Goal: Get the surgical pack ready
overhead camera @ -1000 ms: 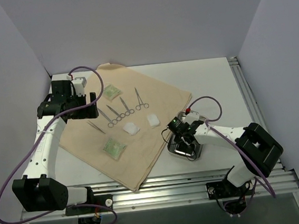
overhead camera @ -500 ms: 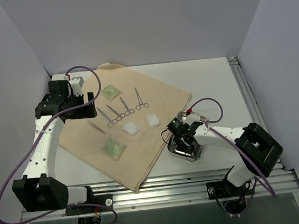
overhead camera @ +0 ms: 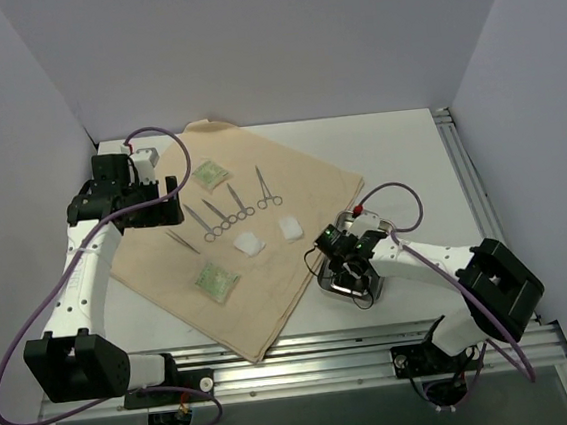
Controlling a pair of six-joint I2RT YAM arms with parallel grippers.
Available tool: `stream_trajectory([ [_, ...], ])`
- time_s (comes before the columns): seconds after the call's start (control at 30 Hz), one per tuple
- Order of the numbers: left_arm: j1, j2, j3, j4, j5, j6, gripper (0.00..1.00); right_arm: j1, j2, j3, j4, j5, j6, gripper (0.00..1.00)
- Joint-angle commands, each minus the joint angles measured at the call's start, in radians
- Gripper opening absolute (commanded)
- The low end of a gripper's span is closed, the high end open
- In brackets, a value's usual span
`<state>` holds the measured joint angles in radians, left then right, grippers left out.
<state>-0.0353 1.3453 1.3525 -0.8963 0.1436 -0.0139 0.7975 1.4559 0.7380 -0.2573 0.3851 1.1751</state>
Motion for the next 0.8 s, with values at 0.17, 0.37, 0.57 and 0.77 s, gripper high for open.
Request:
stream_trajectory([
  [0.17,0.017,0.005,-0.030,0.068,-0.045,0.000,1.00,0.098,-0.095,0.200,-0.178,0.176,-0.041,0.22],
  [0.37,0.014,0.090,-0.089,0.108,-0.176,-0.043,0.93,0.152,-0.140,0.264,-0.206,0.248,-0.071,0.24],
  [0.57,-0.014,0.302,-0.006,0.091,-0.234,-0.121,0.93,0.149,-0.154,0.225,-0.162,0.262,-0.109,0.25],
  [0.77,-0.028,0.460,0.065,0.125,-0.303,-0.207,0.93,0.146,-0.181,0.149,-0.103,0.224,-0.103,0.25],
])
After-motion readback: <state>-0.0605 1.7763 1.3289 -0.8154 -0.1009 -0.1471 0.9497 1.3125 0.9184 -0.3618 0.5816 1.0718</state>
